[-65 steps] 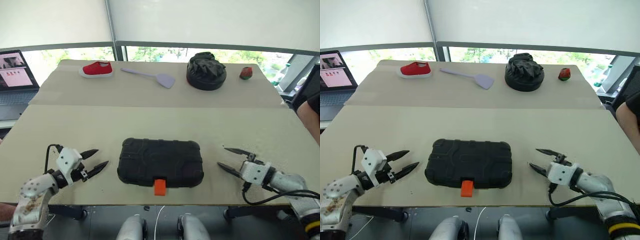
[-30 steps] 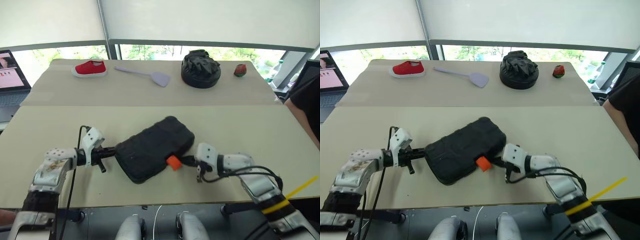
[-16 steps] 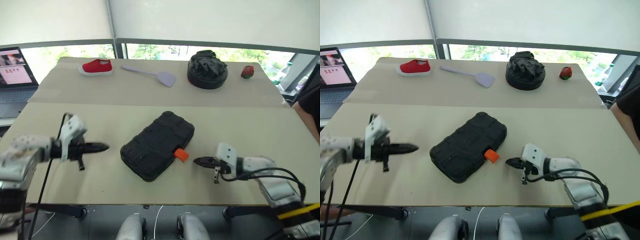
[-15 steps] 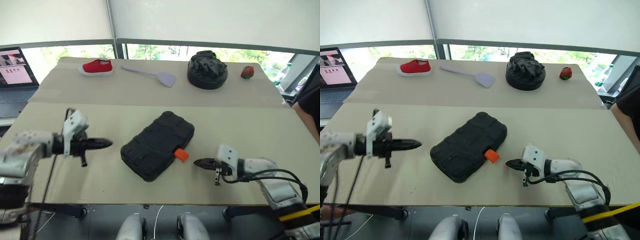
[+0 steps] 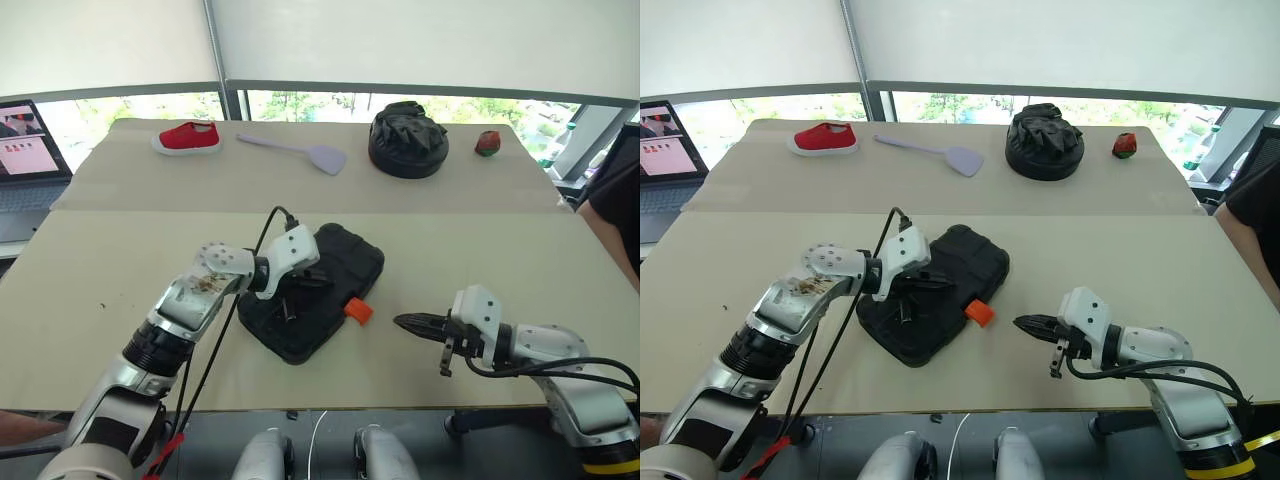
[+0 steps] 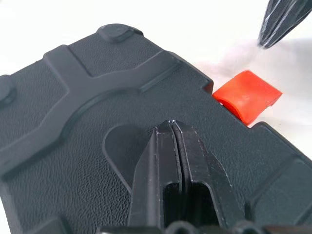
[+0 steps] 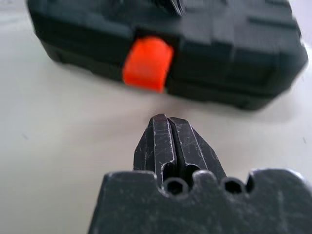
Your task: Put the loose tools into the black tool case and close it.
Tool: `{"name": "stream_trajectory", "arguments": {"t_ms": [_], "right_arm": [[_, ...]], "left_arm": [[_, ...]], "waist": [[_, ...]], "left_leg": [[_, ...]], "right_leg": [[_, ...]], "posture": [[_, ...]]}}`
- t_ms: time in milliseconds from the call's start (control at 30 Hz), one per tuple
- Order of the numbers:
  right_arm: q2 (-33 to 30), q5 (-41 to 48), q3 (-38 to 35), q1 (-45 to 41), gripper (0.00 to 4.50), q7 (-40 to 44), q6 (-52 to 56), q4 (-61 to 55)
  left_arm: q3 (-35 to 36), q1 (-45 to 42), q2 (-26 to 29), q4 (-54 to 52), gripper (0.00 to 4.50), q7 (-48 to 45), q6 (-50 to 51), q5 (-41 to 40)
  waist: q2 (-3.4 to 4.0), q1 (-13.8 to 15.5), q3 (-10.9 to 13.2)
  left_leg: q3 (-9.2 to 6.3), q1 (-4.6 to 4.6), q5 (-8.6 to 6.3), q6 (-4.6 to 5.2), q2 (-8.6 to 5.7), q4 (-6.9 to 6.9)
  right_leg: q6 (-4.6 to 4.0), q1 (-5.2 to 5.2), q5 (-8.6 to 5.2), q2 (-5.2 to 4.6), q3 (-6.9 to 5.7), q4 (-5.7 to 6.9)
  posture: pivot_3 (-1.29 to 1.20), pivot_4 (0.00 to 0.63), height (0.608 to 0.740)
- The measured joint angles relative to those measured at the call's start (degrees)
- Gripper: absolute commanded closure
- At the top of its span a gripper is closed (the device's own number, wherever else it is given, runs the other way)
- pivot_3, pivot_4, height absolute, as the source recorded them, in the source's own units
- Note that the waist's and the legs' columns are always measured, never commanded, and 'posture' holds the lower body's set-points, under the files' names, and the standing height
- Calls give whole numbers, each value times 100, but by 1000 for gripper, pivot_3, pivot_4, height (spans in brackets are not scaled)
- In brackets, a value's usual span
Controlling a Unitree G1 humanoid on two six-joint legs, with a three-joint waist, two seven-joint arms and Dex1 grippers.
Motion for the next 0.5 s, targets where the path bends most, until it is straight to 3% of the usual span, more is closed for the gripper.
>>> {"name": "stream_trajectory", "arguments": {"t_ms": [267, 500], "right_arm": [[243, -101, 363, -415, 4500, -91, 123, 45], [533, -443, 834, -697, 4500, -78, -24, 559]], "left_arm": [[79, 95, -174, 11, 4425, 3, 82, -16], [174, 109, -199, 34, 4425, -17, 208, -74]], "waist": [[0, 14, -7], [0, 4, -7]], "left_leg": [[-5, 64, -7, 11, 2, -8], [-5, 67, -7, 11, 1, -11]], "right_leg": [[9, 69, -11, -3, -5, -12], [8, 70, -14, -5, -5, -9]], "posture": [[0, 150, 740], [0, 150, 740]]}}
